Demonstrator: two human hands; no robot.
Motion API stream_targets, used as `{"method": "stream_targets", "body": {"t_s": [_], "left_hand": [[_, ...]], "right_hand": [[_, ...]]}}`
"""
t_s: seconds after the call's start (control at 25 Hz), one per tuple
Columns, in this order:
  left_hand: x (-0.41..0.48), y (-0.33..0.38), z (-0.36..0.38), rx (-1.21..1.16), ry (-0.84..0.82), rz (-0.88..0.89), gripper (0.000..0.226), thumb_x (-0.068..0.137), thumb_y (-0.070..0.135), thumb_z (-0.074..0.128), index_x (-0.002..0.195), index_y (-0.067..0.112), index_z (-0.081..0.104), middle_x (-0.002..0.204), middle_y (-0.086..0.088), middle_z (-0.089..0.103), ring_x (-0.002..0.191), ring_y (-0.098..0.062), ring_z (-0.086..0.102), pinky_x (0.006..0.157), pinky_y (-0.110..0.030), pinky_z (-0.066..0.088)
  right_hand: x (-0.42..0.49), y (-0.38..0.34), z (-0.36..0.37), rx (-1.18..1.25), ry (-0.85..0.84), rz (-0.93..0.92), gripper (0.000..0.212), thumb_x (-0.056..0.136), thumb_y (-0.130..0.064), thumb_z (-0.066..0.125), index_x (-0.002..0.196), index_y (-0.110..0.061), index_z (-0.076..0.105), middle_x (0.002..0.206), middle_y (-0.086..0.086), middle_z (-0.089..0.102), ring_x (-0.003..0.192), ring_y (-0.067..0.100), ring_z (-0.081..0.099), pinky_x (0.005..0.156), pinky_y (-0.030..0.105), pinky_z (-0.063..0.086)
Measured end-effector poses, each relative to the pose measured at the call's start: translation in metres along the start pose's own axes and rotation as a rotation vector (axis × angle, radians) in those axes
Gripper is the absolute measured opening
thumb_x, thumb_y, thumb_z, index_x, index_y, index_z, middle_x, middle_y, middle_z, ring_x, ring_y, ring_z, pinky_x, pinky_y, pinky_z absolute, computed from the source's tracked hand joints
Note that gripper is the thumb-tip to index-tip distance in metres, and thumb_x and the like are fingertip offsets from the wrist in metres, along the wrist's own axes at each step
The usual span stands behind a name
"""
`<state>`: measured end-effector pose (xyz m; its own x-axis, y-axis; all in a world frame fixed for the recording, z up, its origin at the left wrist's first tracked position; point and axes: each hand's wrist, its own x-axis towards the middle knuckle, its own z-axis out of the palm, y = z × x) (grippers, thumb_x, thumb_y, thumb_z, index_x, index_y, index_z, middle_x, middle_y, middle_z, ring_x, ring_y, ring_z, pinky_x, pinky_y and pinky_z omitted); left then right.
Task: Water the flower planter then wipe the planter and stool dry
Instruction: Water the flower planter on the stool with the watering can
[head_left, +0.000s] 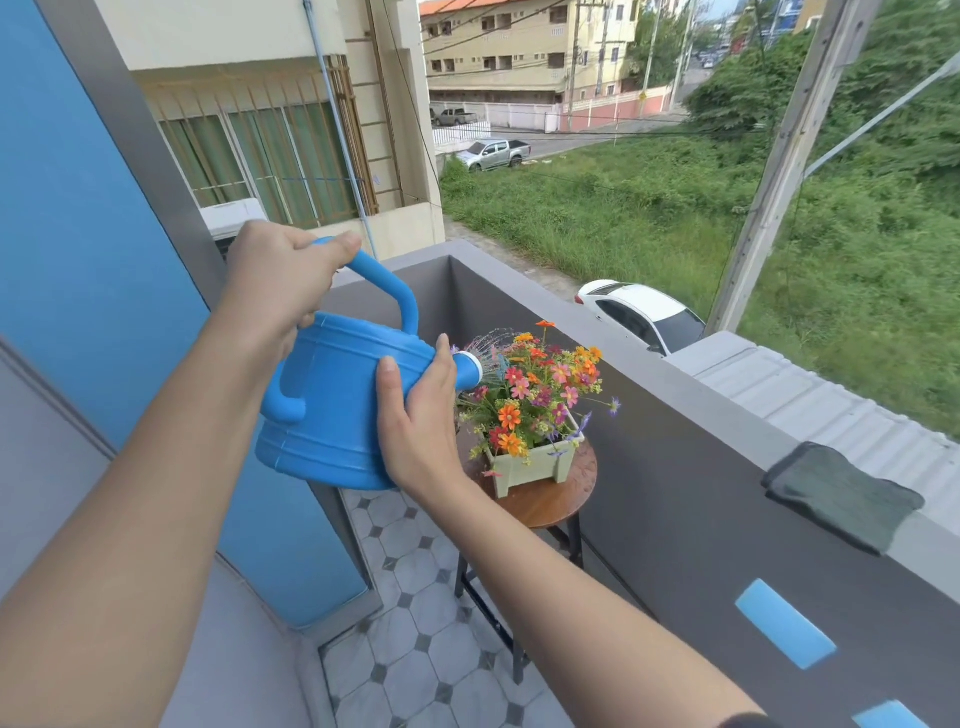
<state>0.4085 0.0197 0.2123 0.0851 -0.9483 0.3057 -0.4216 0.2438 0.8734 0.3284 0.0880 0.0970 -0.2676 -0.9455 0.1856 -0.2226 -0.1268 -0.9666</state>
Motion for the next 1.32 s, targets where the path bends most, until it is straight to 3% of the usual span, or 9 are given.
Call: {"method": "stream_targets", "body": {"t_s": [0.24,0.36,0.48,0.76,0.84,0.96,1.08,1.2,1.32], "left_hand": [[-0.005,-0.004,-0.009,0.065,-0.101,-0.062,0.041,0.074,0.044,0.070,0.084,0.004,0.069,0.053,-0.003,0.039,0.045,-0.018,0.026,0.047,-0.023,0.022],[-0.009,0.001,-0.008,0.057,-0.151,-0.043,0.037,0.077,0.042,0.069,0.083,0.005,0.071,0.039,0.008,0.035,0.043,-0.018,0.024,0.043,-0.022,0.022],[-0.009,0.007,-0.005,0.023,-0.118,-0.018,0.036,0.080,0.038,0.068,0.084,0.001,0.069,0.031,0.014,0.030,0.038,-0.014,0.023,0.039,-0.020,0.021],[-0.006,0.008,-0.010,0.014,-0.088,-0.013,0.032,0.079,0.038,0.069,0.074,0.006,0.066,0.030,0.014,0.031,0.039,-0.015,0.024,0.042,-0.021,0.022],[-0.006,0.007,-0.011,0.035,-0.114,-0.031,0.034,0.080,0.037,0.069,0.081,0.003,0.068,0.030,0.013,0.030,0.042,-0.017,0.023,0.044,-0.022,0.021],[-0.007,0.009,-0.010,0.058,-0.173,-0.054,0.030,0.083,0.031,0.068,0.089,0.001,0.069,0.031,0.013,0.027,0.036,-0.011,0.022,0.035,-0.016,0.019],[-0.006,0.013,-0.009,0.035,-0.233,-0.077,0.024,0.084,0.028,0.067,0.084,0.003,0.069,0.034,0.013,0.025,0.032,-0.006,0.019,0.031,-0.014,0.016],[-0.005,0.016,-0.005,-0.003,-0.214,-0.083,0.024,0.084,0.029,0.067,0.075,0.007,0.065,0.031,0.012,0.025,0.030,-0.004,0.020,0.031,-0.013,0.016],[-0.004,0.016,-0.007,-0.024,-0.163,-0.089,0.025,0.085,0.031,0.065,0.085,0.006,0.065,0.029,0.012,0.026,0.028,-0.003,0.020,0.030,-0.012,0.016]], "right_hand": [[-0.030,-0.002,0.013,0.092,0.019,0.059,0.079,0.094,-0.045,0.035,0.150,-0.005,-0.004,0.161,0.006,-0.001,0.146,0.011,-0.004,0.114,0.021,-0.003],[-0.035,-0.005,0.009,0.126,0.056,0.054,0.075,0.098,-0.040,0.038,0.150,-0.007,-0.004,0.161,0.004,-0.003,0.145,0.008,-0.006,0.114,0.021,-0.004],[-0.027,-0.008,0.003,0.103,0.104,0.027,0.081,0.090,-0.047,0.035,0.150,-0.007,-0.001,0.160,0.004,0.002,0.145,0.009,-0.002,0.115,0.022,-0.001],[-0.019,-0.013,0.007,0.086,0.049,0.043,0.077,0.095,-0.043,0.038,0.150,-0.007,-0.001,0.161,0.006,0.001,0.146,0.012,-0.003,0.114,0.024,-0.002],[-0.024,-0.012,0.009,0.105,0.024,0.069,0.074,0.098,-0.039,0.039,0.150,-0.007,-0.003,0.161,0.005,-0.001,0.146,0.010,-0.005,0.115,0.024,-0.003],[-0.034,-0.013,0.011,0.127,0.020,0.098,0.075,0.099,-0.040,0.038,0.150,-0.008,-0.007,0.161,0.003,-0.005,0.145,0.008,-0.008,0.117,0.026,-0.005],[-0.040,-0.017,0.011,0.138,0.038,0.105,0.077,0.098,-0.041,0.038,0.150,-0.010,-0.010,0.160,0.000,-0.009,0.145,0.006,-0.011,0.119,0.029,-0.006],[-0.031,-0.018,0.005,0.116,0.078,0.085,0.076,0.098,-0.041,0.039,0.150,-0.010,-0.007,0.160,0.001,-0.007,0.145,0.007,-0.010,0.119,0.028,-0.006],[-0.022,-0.022,0.005,0.097,0.089,0.068,0.075,0.098,-0.039,0.040,0.151,-0.009,-0.003,0.161,0.003,-0.002,0.145,0.010,-0.007,0.118,0.028,-0.005]]}}
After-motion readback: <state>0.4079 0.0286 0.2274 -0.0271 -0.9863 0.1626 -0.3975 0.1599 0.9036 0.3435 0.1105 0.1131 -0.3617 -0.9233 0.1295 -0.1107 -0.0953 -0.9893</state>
